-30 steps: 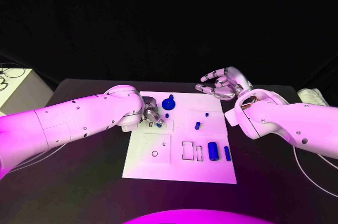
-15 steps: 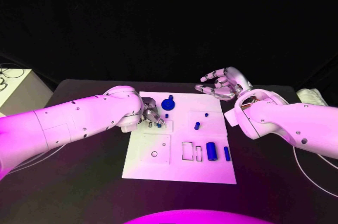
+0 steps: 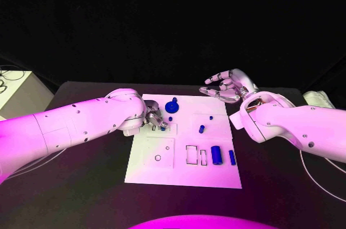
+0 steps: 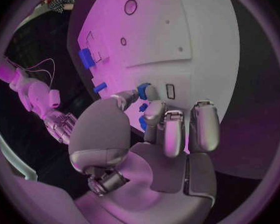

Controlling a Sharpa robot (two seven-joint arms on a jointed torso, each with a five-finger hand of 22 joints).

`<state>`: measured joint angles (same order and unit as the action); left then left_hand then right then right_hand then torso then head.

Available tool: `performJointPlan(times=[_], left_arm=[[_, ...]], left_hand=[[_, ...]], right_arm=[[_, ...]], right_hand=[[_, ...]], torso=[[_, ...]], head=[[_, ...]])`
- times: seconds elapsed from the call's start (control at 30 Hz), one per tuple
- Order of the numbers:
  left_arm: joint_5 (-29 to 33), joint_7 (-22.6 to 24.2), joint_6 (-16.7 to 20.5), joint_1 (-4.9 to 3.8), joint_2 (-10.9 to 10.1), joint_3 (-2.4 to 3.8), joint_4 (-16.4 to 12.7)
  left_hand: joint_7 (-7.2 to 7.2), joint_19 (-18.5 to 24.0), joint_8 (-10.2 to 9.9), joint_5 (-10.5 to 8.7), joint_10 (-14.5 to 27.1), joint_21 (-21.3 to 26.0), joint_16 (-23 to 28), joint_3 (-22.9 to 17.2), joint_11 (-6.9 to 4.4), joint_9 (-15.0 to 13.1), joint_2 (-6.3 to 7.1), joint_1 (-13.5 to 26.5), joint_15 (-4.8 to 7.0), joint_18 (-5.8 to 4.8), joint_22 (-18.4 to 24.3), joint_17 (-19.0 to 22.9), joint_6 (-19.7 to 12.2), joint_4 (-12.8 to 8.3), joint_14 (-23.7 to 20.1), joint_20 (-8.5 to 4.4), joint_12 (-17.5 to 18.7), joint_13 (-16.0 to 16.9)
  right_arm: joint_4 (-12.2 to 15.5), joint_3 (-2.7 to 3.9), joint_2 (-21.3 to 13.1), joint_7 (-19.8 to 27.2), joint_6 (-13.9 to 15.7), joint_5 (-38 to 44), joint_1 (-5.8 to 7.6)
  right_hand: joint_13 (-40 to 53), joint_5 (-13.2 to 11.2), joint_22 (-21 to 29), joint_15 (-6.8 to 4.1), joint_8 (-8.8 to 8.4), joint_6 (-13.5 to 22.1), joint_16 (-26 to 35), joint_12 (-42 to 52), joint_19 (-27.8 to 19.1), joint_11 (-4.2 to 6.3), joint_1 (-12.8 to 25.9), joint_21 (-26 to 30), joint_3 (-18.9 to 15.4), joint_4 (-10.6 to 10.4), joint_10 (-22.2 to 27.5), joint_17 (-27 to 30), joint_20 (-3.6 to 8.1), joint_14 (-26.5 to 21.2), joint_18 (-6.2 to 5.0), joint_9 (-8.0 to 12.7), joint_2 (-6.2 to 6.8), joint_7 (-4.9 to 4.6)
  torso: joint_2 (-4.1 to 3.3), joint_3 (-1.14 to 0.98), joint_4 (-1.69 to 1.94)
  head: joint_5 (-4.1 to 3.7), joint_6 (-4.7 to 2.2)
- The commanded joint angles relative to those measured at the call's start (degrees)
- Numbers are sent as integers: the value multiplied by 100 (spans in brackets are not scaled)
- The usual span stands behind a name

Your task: Assemble the parts on the task board

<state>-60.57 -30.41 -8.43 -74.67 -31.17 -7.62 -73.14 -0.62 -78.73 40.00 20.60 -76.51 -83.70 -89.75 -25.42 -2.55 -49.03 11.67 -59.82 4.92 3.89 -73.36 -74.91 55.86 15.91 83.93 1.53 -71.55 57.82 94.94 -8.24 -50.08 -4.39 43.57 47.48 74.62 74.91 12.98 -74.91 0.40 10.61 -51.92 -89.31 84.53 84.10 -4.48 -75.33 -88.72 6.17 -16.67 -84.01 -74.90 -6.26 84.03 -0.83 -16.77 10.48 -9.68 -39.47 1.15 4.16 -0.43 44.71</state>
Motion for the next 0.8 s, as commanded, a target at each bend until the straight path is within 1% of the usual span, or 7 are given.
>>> performJointPlan(times=[0.03,0.17,0.33,0.43,0.67,0.77,0.8], left_arm=[[23,25,-57,23,-18,-11,-23],[8,25,-26,24,-59,-8,-39],[-1,30,52,25,-129,17,-95],[6,36,126,25,-179,59,-148],[114,58,319,23,-282,257,-269],[175,68,381,21,-316,332,-314],[202,71,401,20,-332,373,-331]], left_hand=[[-47,-29,-30,-44,37,35,-25,35,1,-10,15,-34,30,-31,-13,-1509,14,56,607,-20,37,-3],[-53,-29,-40,-115,35,37,-25,102,6,-13,15,3,26,-31,-12,-1509,19,81,607,-17,35,6],[-65,-27,-78,-575,49,44,-25,317,18,-22,-18,147,15,-30,-11,-1509,30,89,607,-6,52,-5],[-77,-6,-99,-684,94,58,-25,399,28,-27,-35,217,10,-23,17,-1509,5,94,607,-2,99,-77],[-133,116,-116,-889,278,136,-25,641,80,-86,-73,341,-29,11,171,-1509,-154,97,607,31,199,-239],[-147,147,-90,-1202,329,156,-25,861,95,-137,-146,359,-46,20,202,-1509,-196,97,607,52,183,-243],[-158,184,-84,-1378,370,180,-24,1029,106,-159,-189,346,-56,30,246,-1508,-225,97,607,63,190,-270]], right_arm=[[1,1,-3,49,-52,54,-3],[-1,1,-6,52,-51,53,-3],[-5,1,-9,59,-47,50,-4],[-11,1,-9,63,-44,48,-4],[-35,1,-9,69,-35,43,-6],[-43,1,-7,70,-34,41,-8],[-47,1,-5,71,-35,40,-9]], right_hand=[[1043,8,-1399,-5,39,3,18,-25,509,-9,0,20,-28,5,-86,-1310,-6,541,40,-8,-65,40],[1040,8,-1395,-5,39,5,22,-29,507,-9,9,25,-34,3,-83,-1301,-5,538,39,-9,-69,40],[1039,8,-1394,-5,40,7,23,-30,506,-9,19,25,-42,1,-82,-1299,-5,538,39,-9,-72,40],[1039,8,-1394,-5,40,7,23,-30,506,-9,19,25,-42,1,-82,-1299,-5,538,39,-9,-72,40],[1038,7,-1389,-6,41,10,27,-31,503,-9,33,32,-52,-1,-81,-1290,-4,535,37,-9,-76,40],[1036,7,-1387,-6,41,11,29,-34,501,-9,40,36,-58,-2,-79,-1286,-3,534,36,-9,-78,40],[1036,7,-1387,-6,41,11,29,-34,501,-9,40,36,-58,-2,-79,-1286,-3,534,36,-9,-78,40]], torso=[[4,1,-2],[-2,2,-2],[0,1,1],[-1,1,2],[4,1,1],[2,-3,-3],[2,-4,-4]], head=[[1,2],[-7,-9],[-15,-18],[-18,-21],[-18,-25],[-11,-39],[-11,-44]])
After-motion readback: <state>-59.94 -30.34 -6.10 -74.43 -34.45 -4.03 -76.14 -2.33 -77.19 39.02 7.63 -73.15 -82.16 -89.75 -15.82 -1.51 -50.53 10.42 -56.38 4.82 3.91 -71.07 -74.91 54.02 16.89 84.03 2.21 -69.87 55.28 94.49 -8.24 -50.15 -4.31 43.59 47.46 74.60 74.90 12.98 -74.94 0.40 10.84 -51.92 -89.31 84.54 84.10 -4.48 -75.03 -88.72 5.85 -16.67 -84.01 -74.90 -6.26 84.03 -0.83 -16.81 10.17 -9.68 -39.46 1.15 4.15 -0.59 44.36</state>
